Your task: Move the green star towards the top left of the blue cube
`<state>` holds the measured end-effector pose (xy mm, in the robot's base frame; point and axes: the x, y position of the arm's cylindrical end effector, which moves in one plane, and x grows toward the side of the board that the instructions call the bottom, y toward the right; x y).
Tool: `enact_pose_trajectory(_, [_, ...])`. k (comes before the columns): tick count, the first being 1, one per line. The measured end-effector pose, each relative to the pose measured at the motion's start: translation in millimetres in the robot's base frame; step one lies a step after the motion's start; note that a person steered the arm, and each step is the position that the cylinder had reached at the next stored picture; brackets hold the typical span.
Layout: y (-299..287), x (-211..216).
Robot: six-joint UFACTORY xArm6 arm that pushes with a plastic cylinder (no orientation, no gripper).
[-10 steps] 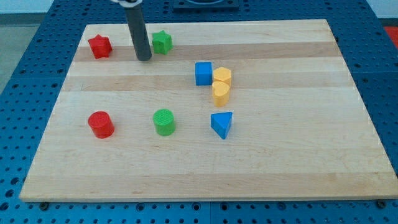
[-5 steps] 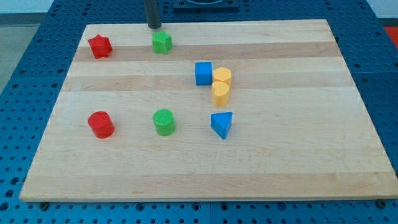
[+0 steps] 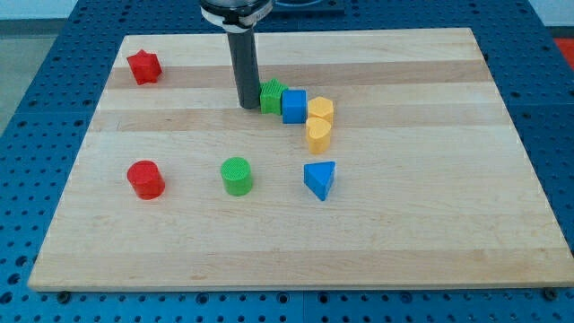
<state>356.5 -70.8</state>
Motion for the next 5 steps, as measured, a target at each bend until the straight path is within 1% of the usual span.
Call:
enact_pose_trajectory(1, [0,0])
enact_pose_trajectory(2, [-3,23])
enact_pose_trajectory(3, [-7,23])
enact_pose_trajectory(4, [-29,-23])
enact_pose_trajectory(5, [-53,-89])
